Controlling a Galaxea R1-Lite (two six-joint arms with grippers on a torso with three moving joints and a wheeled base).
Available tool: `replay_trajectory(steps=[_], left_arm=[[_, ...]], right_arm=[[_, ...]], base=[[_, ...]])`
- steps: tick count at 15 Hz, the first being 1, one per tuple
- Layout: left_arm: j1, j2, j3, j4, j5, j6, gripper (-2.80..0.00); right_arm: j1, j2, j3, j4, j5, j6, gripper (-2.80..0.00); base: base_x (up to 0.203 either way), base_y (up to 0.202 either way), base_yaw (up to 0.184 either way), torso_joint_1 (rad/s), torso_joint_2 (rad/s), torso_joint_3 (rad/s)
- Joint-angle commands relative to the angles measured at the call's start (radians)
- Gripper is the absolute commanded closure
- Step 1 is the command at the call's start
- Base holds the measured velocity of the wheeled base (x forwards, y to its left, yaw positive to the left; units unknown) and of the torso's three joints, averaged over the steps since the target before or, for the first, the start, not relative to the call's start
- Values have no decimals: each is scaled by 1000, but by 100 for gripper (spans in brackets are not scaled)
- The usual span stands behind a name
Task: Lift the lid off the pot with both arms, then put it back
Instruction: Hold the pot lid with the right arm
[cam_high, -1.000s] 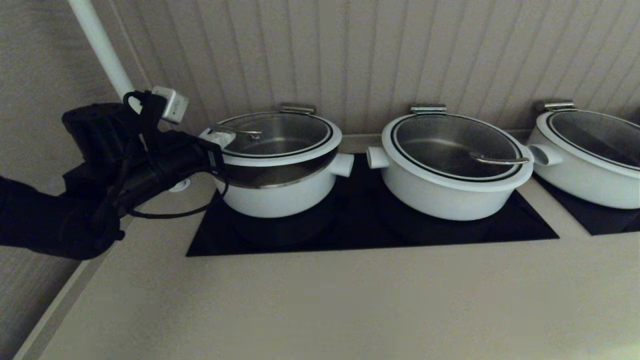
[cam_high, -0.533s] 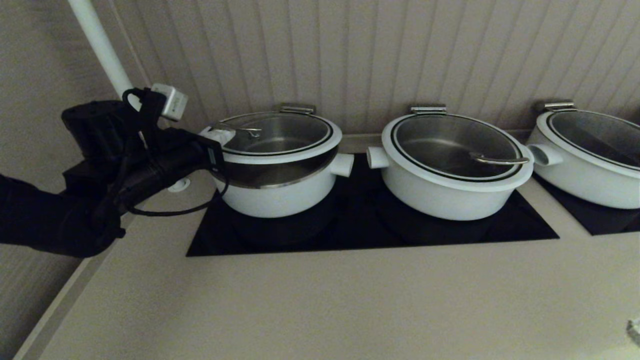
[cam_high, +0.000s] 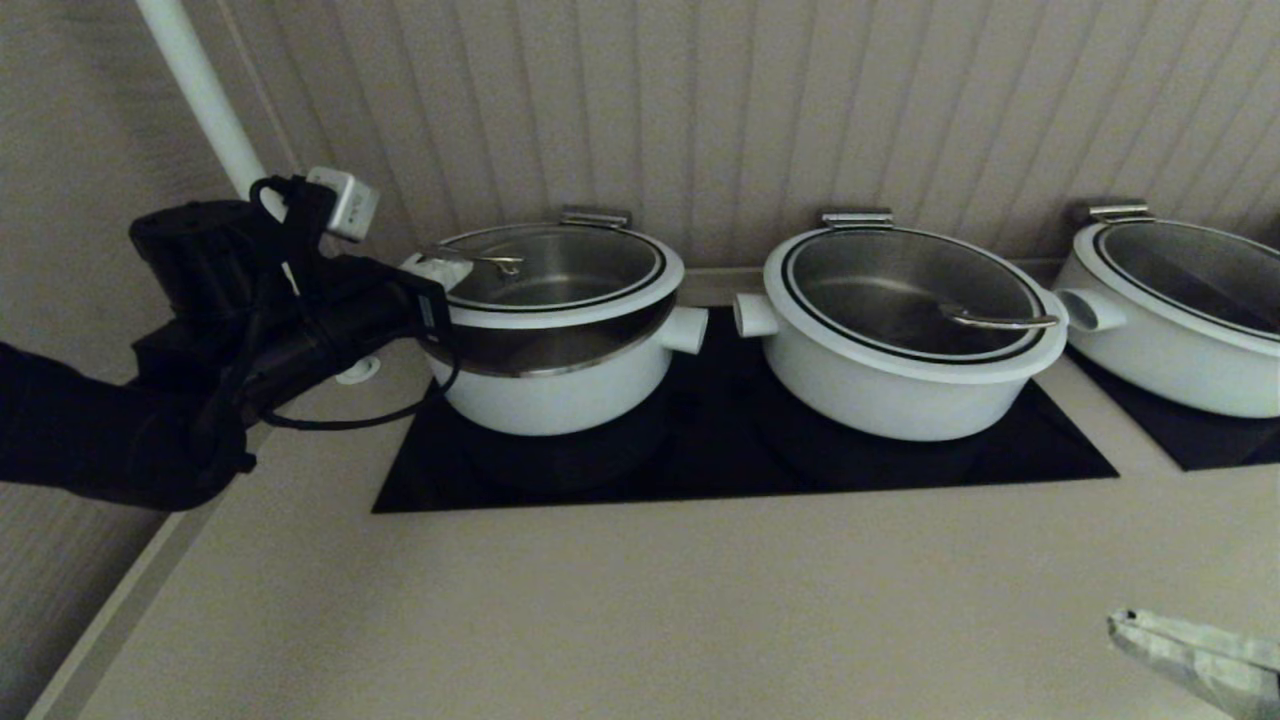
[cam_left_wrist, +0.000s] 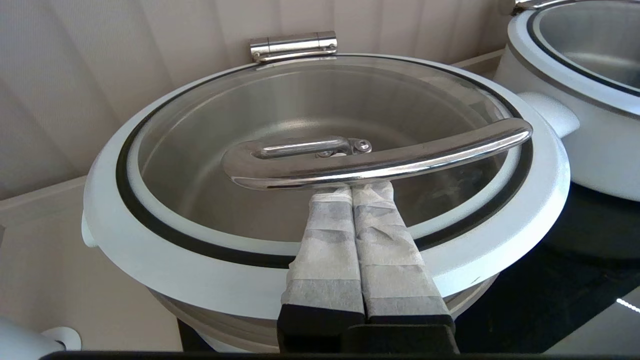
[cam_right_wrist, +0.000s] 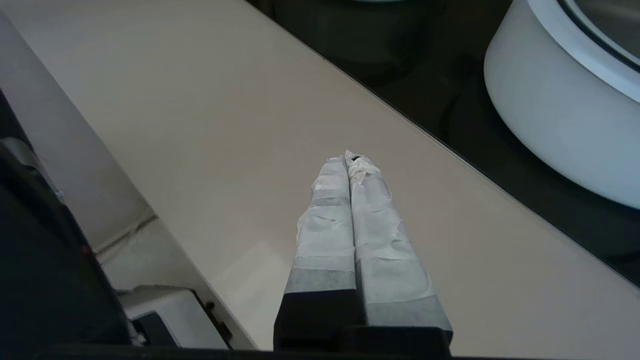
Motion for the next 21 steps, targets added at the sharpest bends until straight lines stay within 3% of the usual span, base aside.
replay_trajectory(steps=[1,4,10,16,21], left_arm=[[0,2,1,-5,-1,0,0],[-3,2,0,-3,-3,0,0],[-4,1,0,-3,-4,0,0],[-4,5,0,-5,-9,0,0],[-4,20,-34,-3,-7,-1,0]], right_arm=[[0,91,-31,-2,4,-14,0],[0,179,-84,0,1,-73,0],[8,330,-164,-2,-3,-330,0],[138,433,-215,-38,-9,-361,0],[230,640,-252,-316,-10,-353,0]], base=[[0,0,0,0,0,0],[0,0,0,0,0,0],[0,0,0,0,0,0],[0,0,0,0,0,0],[0,0,0,0,0,0]])
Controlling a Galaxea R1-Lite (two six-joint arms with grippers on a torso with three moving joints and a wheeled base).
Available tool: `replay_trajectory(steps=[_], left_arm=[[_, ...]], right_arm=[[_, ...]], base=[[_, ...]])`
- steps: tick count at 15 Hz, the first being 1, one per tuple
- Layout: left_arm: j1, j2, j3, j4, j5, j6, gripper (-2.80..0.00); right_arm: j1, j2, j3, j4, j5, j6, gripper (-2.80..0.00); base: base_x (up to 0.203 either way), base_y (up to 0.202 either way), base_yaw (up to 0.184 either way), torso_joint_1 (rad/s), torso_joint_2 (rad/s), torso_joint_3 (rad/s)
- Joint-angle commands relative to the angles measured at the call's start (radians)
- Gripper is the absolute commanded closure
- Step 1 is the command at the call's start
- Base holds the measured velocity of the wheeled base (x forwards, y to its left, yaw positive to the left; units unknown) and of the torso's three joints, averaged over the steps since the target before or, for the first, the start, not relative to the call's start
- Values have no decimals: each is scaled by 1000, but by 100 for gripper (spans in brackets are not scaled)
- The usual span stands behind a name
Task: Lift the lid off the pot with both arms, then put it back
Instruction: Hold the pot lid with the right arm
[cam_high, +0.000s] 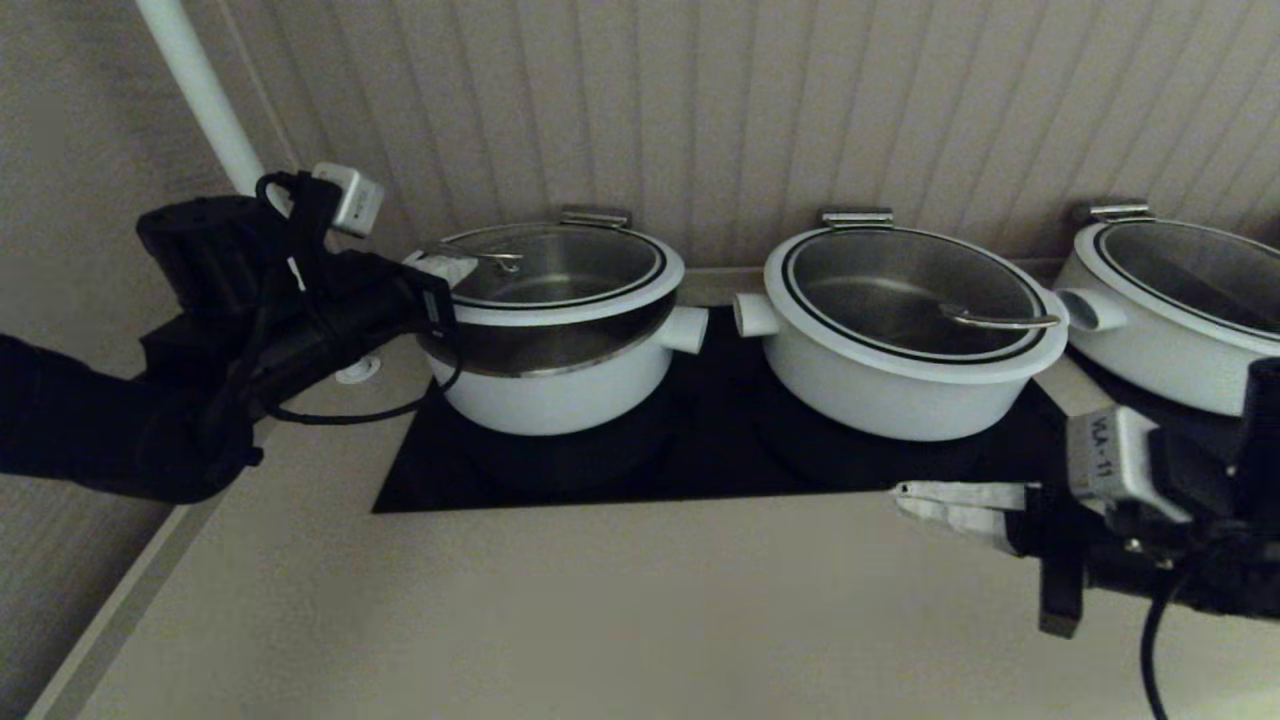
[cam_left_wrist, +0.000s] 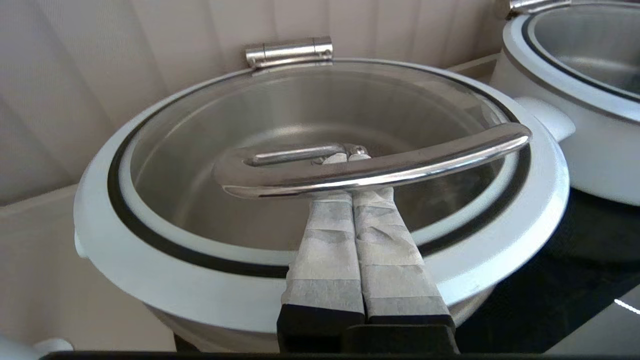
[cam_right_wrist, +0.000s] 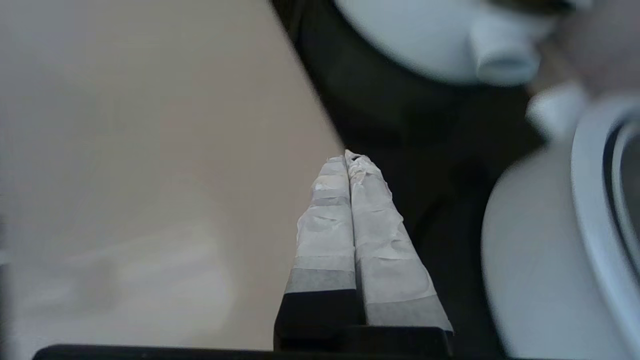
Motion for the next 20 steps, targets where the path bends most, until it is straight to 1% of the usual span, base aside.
replay_trajectory(steps=[1,3,6,7,9,12,14,15,17,18,20], left_arm=[[1,14,-19,-6,1,0,0],[-1,22,-27,-5,1,0,0],[1,28,-27,-6,0,0,0],[1,28,-27,-6,0,0,0],[1,29,-28,-6,0,0,0],[0,32,-30,-6,0,-1,0],[-1,32,-35,-7,0,-6,0],[1,31,-35,-8,0,-20,0],[1,31,-35,-8,1,-23,0],[1,31,-35,-9,1,-23,0],[1,32,-49,-8,3,-23,0]], right_arm=[[27,117,-9,-116,2,-1,0],[54,184,-19,-246,2,28,0],[98,246,-23,-415,1,169,0],[102,257,-25,-441,0,192,0],[103,276,-39,-451,1,208,0],[129,278,-57,-452,0,268,0],[133,290,-72,-462,0,279,0],[133,300,-82,-496,0,306,0],[154,317,-86,-558,0,383,0],[157,320,-86,-571,0,400,0],[159,323,-89,-573,0,406,0]], base=[[0,0,0,0,0,0],[0,0,0,0,0,0],[0,0,0,0,0,0],[0,0,0,0,0,0],[0,0,0,0,0,0],[0,0,0,0,0,0],[0,0,0,0,0,0],[0,0,0,0,0,0],[0,0,0,0,0,0],[0,0,0,0,0,0],[0,0,0,0,0,0]])
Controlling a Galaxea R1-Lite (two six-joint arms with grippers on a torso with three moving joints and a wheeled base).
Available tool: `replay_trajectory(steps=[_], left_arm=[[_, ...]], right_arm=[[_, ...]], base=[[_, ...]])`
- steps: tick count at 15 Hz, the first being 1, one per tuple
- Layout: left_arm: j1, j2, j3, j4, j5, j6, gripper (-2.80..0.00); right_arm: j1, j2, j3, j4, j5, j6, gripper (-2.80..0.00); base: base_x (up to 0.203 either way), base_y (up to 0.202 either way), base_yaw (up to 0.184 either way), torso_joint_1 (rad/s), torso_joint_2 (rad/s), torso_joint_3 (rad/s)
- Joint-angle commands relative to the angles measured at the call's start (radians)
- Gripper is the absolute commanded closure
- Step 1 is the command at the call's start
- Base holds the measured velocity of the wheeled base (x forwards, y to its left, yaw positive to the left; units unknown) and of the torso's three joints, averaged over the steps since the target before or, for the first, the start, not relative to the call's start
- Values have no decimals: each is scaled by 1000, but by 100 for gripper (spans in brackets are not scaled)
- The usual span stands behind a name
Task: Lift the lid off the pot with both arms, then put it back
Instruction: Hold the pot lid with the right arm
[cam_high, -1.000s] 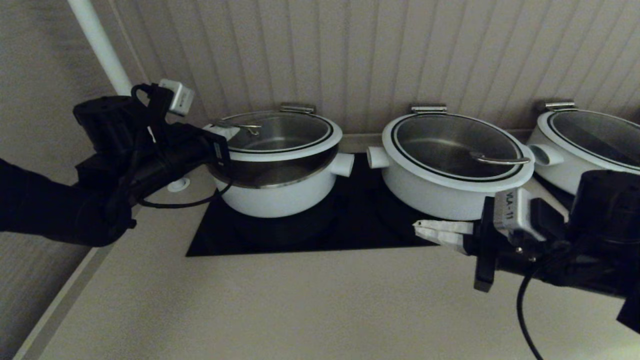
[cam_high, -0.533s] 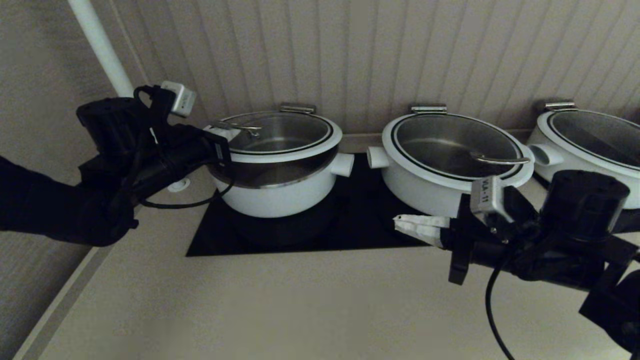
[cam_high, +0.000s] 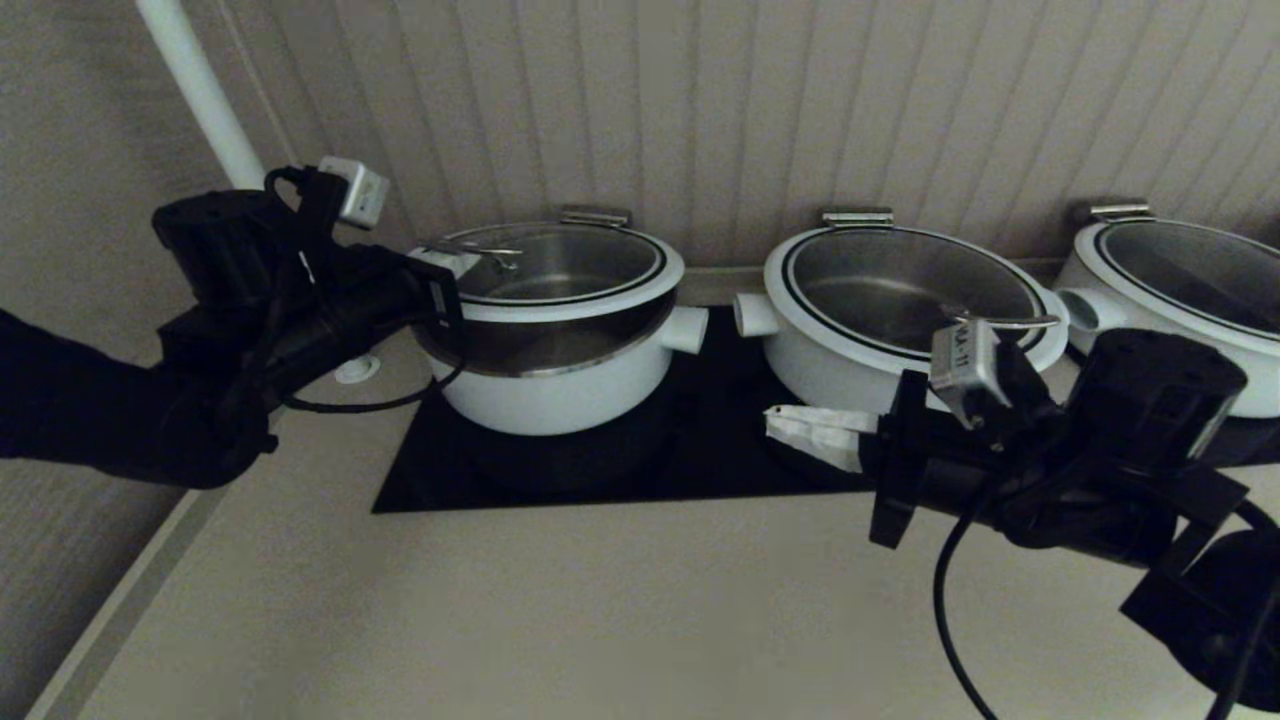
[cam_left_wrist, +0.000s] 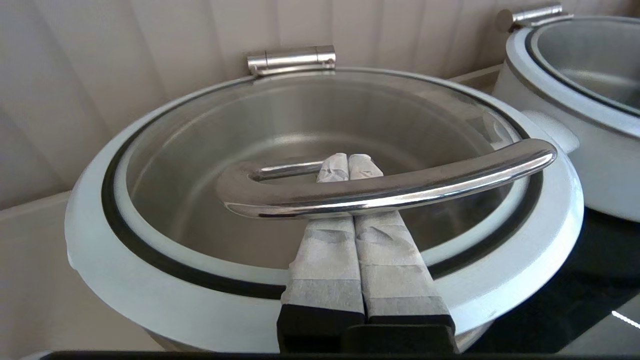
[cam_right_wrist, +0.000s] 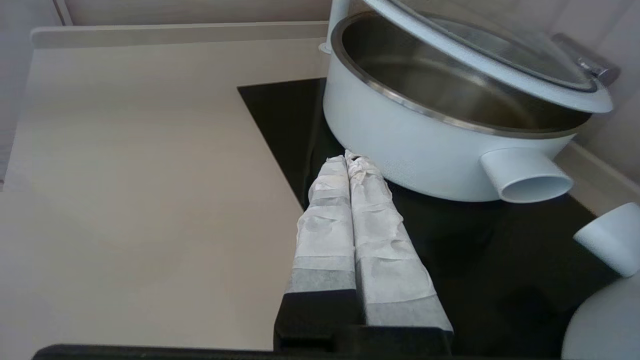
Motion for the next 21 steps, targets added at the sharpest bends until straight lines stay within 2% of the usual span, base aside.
replay_trajectory(steps=[1,8,13,21], left_arm=[[-1,2,-16,-4,-1,0,0],[0,18,-40,-2,-1,-2,0],[0,26,-46,-3,-1,-2,0],[0,36,-63,-2,-1,-2,0]], right_arm=[[2,11,-3,-8,4,5,0],[6,68,-17,-162,4,131,0],[9,124,-38,-191,4,136,0],[29,241,-178,-197,-4,133,0]], base=[[0,0,0,0,0,0],[0,0,0,0,0,0],[0,0,0,0,0,0],[0,0,0,0,0,0]])
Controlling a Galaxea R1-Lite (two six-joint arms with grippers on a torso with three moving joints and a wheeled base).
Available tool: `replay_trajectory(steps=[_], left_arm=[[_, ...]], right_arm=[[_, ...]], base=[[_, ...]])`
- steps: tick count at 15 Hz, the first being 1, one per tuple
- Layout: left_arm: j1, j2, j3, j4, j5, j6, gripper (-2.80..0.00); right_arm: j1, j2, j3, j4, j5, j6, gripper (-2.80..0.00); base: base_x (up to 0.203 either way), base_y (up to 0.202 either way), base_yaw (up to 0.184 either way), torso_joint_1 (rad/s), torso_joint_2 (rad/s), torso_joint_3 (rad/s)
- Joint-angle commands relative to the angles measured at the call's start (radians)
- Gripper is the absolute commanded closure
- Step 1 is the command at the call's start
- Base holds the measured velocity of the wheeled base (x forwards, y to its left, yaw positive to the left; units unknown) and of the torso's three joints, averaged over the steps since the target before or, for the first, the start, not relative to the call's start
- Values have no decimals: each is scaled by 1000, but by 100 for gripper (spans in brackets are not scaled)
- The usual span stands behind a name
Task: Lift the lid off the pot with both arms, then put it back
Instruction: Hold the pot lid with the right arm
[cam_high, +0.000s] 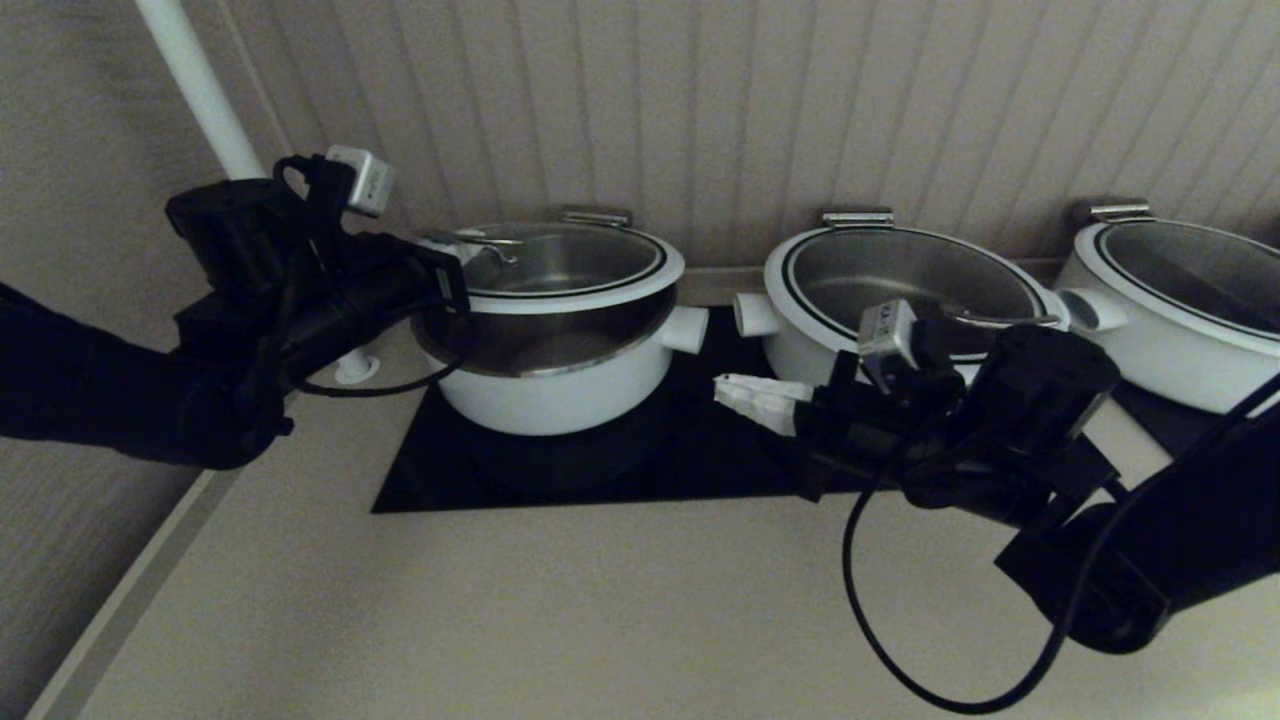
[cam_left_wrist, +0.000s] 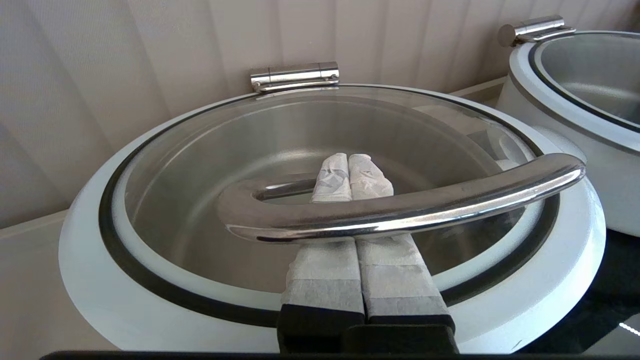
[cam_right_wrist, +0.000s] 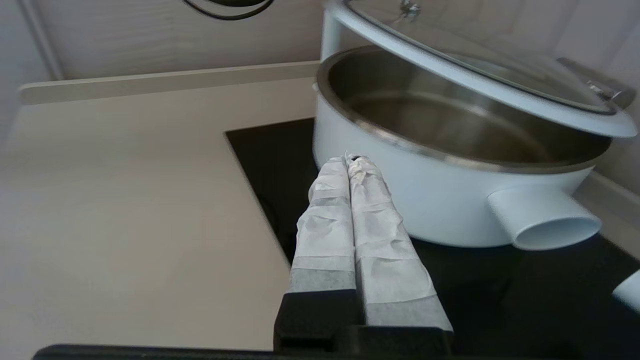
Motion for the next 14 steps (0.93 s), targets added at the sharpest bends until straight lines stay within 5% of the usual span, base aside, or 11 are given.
replay_trajectory(steps=[1,14], left_arm=[[-1,2,-1,-5,-2,0,0],[0,1,0,-5,-2,0,0]], right_arm=[[7,40,-35,-9,-6,-2,0],[26,174,-205,-31,-112,-5,0]], base=[[0,0,0,0,0,0],[0,0,0,0,0,0]])
